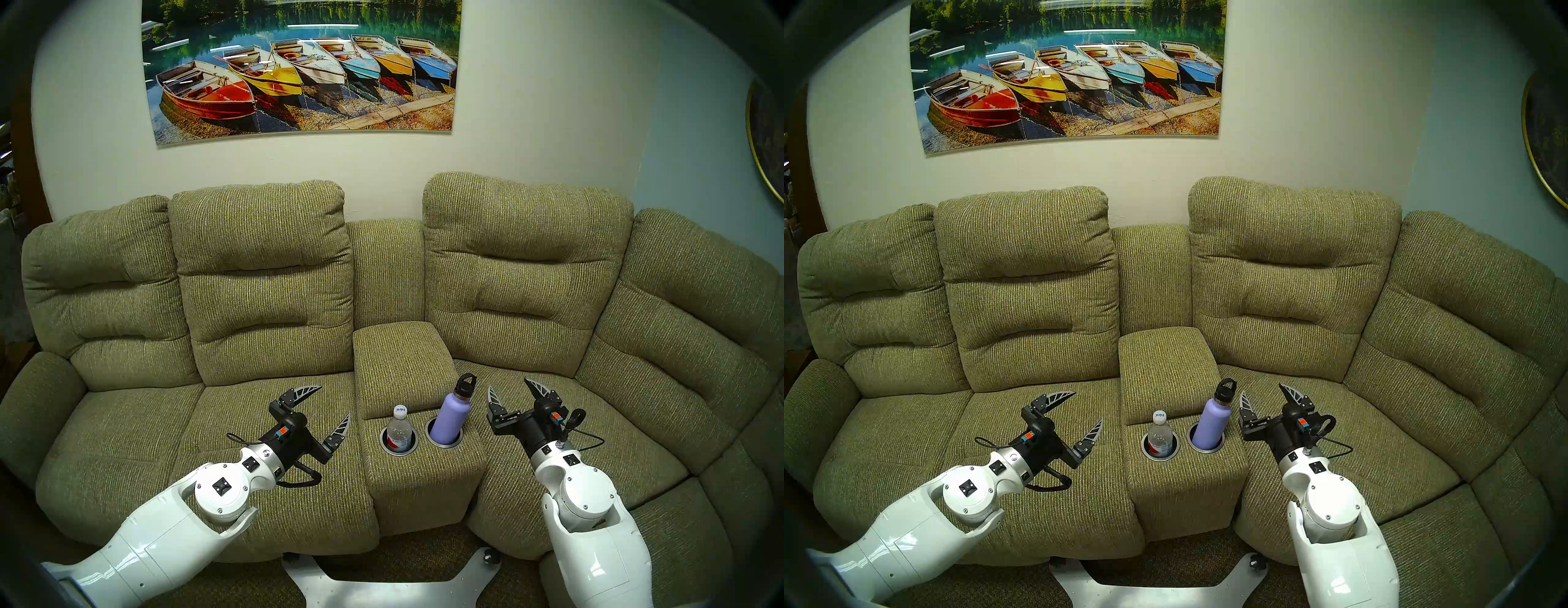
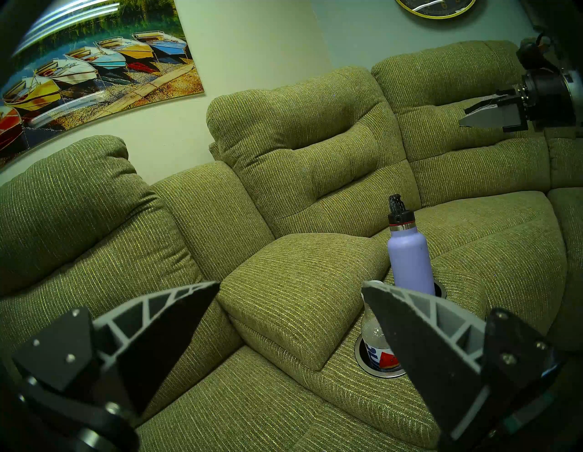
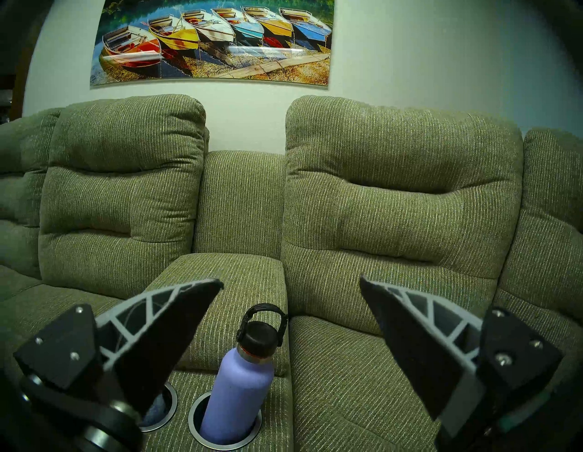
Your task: Take bottles out of cup holder
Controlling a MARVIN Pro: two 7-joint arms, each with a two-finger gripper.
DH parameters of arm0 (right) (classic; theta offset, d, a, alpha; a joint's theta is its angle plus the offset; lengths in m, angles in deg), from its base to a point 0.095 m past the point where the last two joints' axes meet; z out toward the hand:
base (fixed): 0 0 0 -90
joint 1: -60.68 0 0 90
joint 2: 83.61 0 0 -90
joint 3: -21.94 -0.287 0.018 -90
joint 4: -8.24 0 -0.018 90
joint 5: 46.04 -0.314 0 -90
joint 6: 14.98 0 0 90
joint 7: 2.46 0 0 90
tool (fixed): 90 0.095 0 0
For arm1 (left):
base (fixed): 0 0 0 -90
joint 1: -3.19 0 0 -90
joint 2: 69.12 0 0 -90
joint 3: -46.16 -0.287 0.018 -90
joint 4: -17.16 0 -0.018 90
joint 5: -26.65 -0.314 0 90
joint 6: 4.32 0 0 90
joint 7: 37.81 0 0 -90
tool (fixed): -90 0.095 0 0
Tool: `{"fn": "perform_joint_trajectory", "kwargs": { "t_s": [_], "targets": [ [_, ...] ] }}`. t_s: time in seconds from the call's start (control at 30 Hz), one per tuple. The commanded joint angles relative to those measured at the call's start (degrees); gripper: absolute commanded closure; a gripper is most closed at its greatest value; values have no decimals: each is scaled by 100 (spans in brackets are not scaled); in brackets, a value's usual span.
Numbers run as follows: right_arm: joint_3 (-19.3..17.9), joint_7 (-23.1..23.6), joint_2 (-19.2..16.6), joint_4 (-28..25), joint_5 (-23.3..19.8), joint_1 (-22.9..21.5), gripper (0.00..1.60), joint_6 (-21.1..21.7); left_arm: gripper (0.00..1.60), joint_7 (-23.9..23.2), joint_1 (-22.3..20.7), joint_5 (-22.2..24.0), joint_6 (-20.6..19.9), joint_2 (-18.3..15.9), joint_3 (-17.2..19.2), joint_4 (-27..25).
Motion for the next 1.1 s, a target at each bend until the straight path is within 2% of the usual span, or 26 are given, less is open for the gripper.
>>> {"fn": "perform_joint_trajectory", "kwargs": {
  "t_s": [0.0,0.47,1.07],
  "targets": [
    [-21,1,15,125,-33,-84,0,-70,0,3,-11,5,10,4,9,-72],
    [-195,153,-39,684,-184,-409,0,-132,0,6,-15,7,13,1,3,-70],
    [-160,595,-194,1758,-316,-1418,0,-21,0,11,-21,11,17,-3,-6,-65]
  ]
}}
